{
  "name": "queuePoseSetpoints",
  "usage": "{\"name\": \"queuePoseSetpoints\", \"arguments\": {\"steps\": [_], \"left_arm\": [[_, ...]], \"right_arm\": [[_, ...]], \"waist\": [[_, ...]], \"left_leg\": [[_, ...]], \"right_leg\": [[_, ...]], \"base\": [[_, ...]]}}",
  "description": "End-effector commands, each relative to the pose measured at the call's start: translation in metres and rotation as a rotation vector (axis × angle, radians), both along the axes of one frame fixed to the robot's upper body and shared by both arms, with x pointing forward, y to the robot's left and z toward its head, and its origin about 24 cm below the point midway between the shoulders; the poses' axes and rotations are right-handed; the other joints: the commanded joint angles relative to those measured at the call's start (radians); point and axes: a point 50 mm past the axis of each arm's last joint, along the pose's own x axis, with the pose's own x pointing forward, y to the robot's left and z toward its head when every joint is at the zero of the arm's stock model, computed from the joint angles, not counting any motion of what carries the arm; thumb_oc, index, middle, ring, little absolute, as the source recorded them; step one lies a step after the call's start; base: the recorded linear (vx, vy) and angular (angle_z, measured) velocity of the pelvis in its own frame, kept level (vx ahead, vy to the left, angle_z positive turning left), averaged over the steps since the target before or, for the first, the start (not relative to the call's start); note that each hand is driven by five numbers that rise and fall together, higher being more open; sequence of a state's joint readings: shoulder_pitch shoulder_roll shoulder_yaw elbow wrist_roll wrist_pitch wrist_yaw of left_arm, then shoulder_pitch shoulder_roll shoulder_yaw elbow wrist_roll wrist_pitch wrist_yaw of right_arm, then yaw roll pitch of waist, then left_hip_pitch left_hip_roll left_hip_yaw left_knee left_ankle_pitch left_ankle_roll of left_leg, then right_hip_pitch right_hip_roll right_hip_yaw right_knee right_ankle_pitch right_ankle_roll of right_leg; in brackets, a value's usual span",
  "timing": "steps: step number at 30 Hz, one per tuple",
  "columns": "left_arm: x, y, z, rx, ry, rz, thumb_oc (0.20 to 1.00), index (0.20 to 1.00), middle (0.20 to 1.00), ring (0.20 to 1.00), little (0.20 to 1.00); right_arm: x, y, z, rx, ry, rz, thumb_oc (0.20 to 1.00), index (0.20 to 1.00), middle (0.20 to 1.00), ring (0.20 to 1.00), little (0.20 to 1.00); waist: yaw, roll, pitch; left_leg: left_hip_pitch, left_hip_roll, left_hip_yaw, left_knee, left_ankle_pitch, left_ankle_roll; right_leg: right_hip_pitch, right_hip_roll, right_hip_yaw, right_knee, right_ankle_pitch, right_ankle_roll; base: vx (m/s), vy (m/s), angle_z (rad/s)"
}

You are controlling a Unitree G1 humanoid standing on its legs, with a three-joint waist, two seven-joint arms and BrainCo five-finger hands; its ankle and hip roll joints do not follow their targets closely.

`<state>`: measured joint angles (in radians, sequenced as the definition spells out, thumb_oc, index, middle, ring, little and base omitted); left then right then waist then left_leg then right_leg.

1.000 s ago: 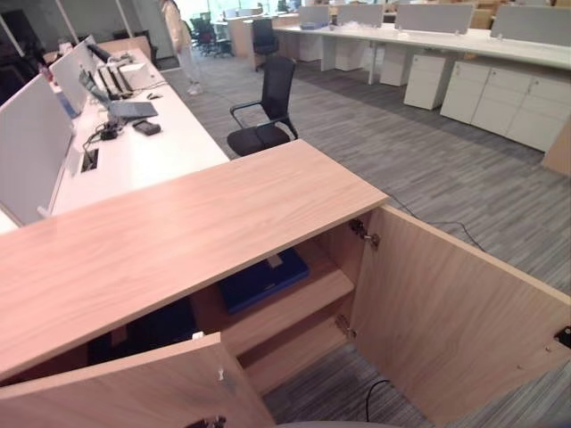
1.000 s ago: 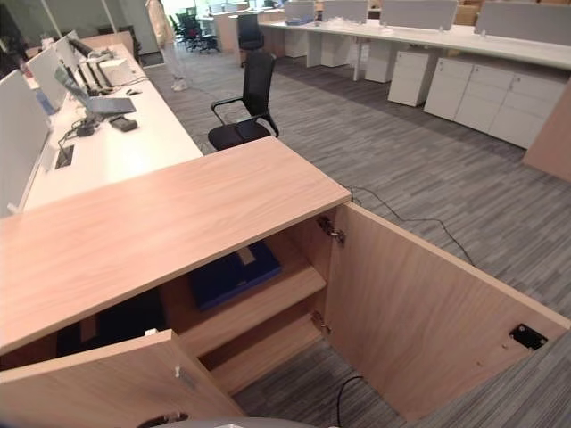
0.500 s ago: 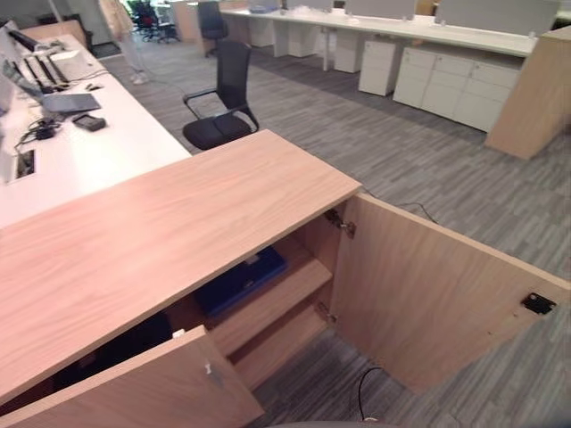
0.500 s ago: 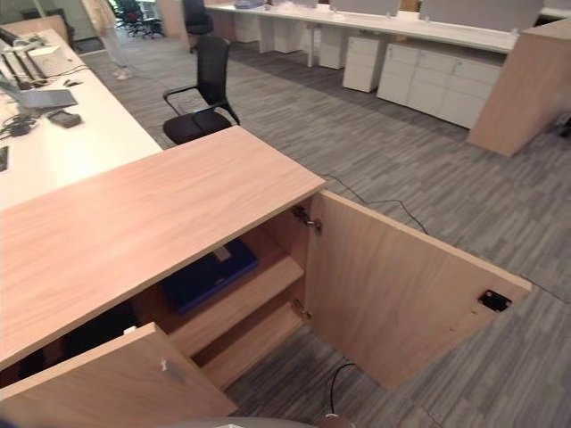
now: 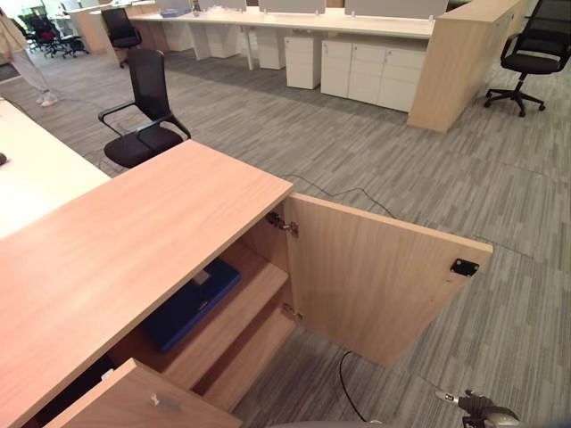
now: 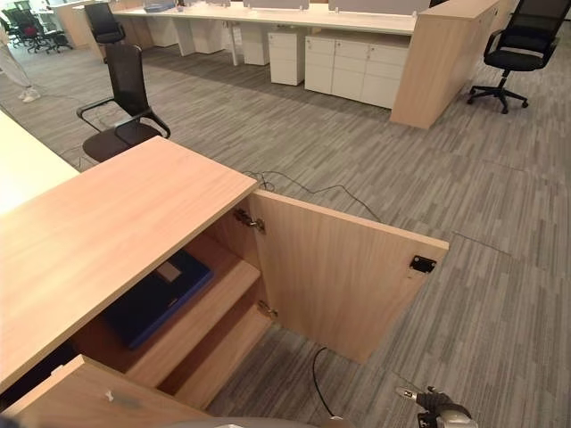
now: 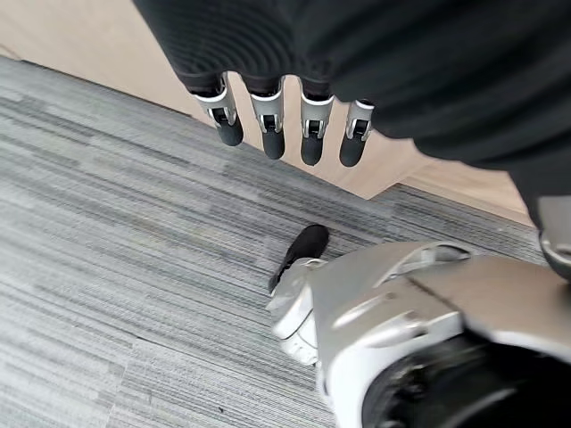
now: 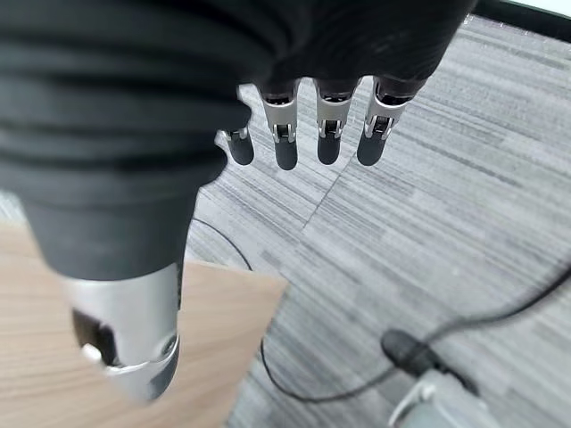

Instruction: Put the empty folder in the office cabinet

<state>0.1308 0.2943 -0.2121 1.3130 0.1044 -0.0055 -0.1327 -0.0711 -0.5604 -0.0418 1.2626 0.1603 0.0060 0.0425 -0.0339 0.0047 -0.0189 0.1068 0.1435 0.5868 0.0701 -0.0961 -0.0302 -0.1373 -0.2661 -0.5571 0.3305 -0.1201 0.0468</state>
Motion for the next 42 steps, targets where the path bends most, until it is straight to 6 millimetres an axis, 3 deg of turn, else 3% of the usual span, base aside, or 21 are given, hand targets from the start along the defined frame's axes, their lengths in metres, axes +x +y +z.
{"name": "queuePoseSetpoints", "arguments": {"steps": [1, 5, 9, 12, 13, 16, 20, 23, 26, 33, 42], "left_arm": [[-0.007, -0.009, -0.002, -0.021, -0.006, 0.013, 1.000, 1.000, 1.000, 1.000, 1.000], [-0.013, -0.003, -0.001, -0.006, 0.003, 0.035, 1.000, 1.000, 1.000, 1.000, 1.000], [-0.022, 0.006, 0.002, 0.026, 0.023, 0.045, 1.000, 1.000, 1.000, 1.000, 1.000], [-0.025, 0.009, 0.003, 0.034, 0.030, 0.032, 1.000, 1.000, 1.000, 1.000, 1.000], [-0.025, 0.012, 0.004, 0.044, 0.031, 0.024, 1.000, 1.000, 1.000, 1.000, 1.000], [-0.026, 0.012, 0.004, 0.044, 0.034, 0.023, 1.000, 1.000, 1.000, 1.000, 1.000], [-0.028, 0.015, 0.005, 0.054, 0.042, 0.003, 1.000, 1.000, 1.000, 1.000, 1.000], [-0.030, 0.015, 0.005, 0.054, 0.047, 0.005, 1.000, 1.000, 1.000, 1.000, 1.000], [-0.036, 0.018, 0.006, 0.052, 0.066, -0.005, 1.000, 1.000, 1.000, 1.000, 1.000], [-0.036, 0.020, 0.007, 0.049, 0.065, -0.018, 1.000, 1.000, 1.000, 1.000, 1.000], [-0.035, 0.019, 0.007, 0.045, 0.070, -0.051, 1.000, 1.000, 1.000, 1.000, 1.000]], "right_arm": [[0.016, -0.022, 0.020, -0.057, -0.105, -0.132, 1.000, 1.000, 1.000, 1.000, 1.000], [0.026, -0.039, 0.038, -0.109, -0.175, -0.155, 1.000, 1.000, 1.000, 1.000, 1.000], [0.052, -0.063, 0.075, -0.200, -0.276, -0.132, 1.000, 1.000, 1.000, 1.000, 1.000], [0.072, -0.067, 0.093, -0.240, -0.330, -0.072, 1.000, 1.000, 1.000, 1.000, 1.000], [0.089, -0.065, 0.105, -0.262, -0.369, -0.013, 1.000, 1.000, 1.000, 1.000, 1.000], [0.097, -0.063, 0.111, -0.273, -0.387, 0.016, 1.000, 1.000, 1.000, 1.000, 1.000], [0.145, -0.041, 0.141, -0.299, -0.494, 0.241, 1.000, 1.000, 1.000, 1.000, 1.000], [0.155, -0.032, 0.145, -0.295, -0.511, 0.302, 1.000, 1.000, 1.000, 1.000, 1.000], [0.183, -0.001, 0.162, -0.263, -0.598, 0.491, 1.000, 1.000, 1.000, 1.000, 1.000], [0.208, 0.048, 0.177, -0.101, -0.767, 0.661, 1.000, 1.000, 1.000, 1.000, 1.000], [0.223, 0.087, 0.179, 0.101, -0.888, 0.683, 1.000, 1.000, 1.000, 1.000, 1.000]], "waist": [[-0.006, -0.037, -0.041], [-0.005, -0.040, -0.038], [0.000, -0.047, -0.035], [0.005, -0.051, -0.033], [0.007, -0.054, -0.031], [0.006, -0.054, -0.030], [0.016, -0.061, -0.028], [0.015, -0.061, -0.029], [0.021, -0.062, -0.030], [0.036, -0.063, -0.034], [0.055, -0.068, -0.043]], "left_leg": [[-0.116, -0.067, -0.032, -0.061, 0.066, 0.045], [-0.115, -0.055, -0.022, -0.054, 0.066, 0.038], [-0.114, -0.041, -0.011, -0.051, 0.069, 0.025], [-0.112, -0.036, -0.004, -0.049, 0.072, 0.020], [-0.111, -0.032, -0.003, -0.050, 0.073, 0.017], [-0.110, -0.031, -0.001, -0.050, 0.074, 0.015], [-0.111, -0.032, -0.001, -0.052, 0.079, 0.010], [-0.110, -0.032, -0.001, -0.053, 0.080, 0.009], [-0.109, -0.035, -0.006, -0.057, 0.081, 0.008], [-0.110, -0.040, -0.010, -0.057, 0.083, 0.005], [-0.107, -0.045, -0.020, -0.059, 0.085, 0.004]], "right_leg": [[0.090, -0.008, -0.020, -0.178, 0.118, 0.070], [0.090, 0.009, -0.012, -0.193, 0.119, 0.068], [0.094, 0.030, -0.003, -0.226, 0.125, 0.067], [0.099, 0.041, 0.000, -0.242, 0.130, 0.066], [0.102, 0.046, 0.003, -0.250, 0.132, 0.065], [0.104, 0.049, 0.004, -0.254, 0.133, 0.064], [0.107, 0.058, 0.003, -0.263, 0.135, 0.060], [0.108, 0.058, 0.003, -0.265, 0.136, 0.060], [0.112, 0.060, -0.001, -0.269, 0.136, 0.056], [0.117, 0.057, -0.017, -0.271, 0.140, 0.057], [0.125, 0.057, -0.027, -0.274, 0.141, 0.053]], "base": [[0.03, -0.095, -0.23], [0.02, -0.064, -0.12], [0.02, -0.057, -0.09], [0.02, -0.042, -0.06], [0.01, -0.042, -0.08], [0.00, -0.018, -0.08], [0.00, 0.000, 0.00], [0.00, 0.000, 0.00], [0.00, -0.003, 0.02], [0.00, -0.002, 0.02], [0.00, 0.000, 0.00]]}}
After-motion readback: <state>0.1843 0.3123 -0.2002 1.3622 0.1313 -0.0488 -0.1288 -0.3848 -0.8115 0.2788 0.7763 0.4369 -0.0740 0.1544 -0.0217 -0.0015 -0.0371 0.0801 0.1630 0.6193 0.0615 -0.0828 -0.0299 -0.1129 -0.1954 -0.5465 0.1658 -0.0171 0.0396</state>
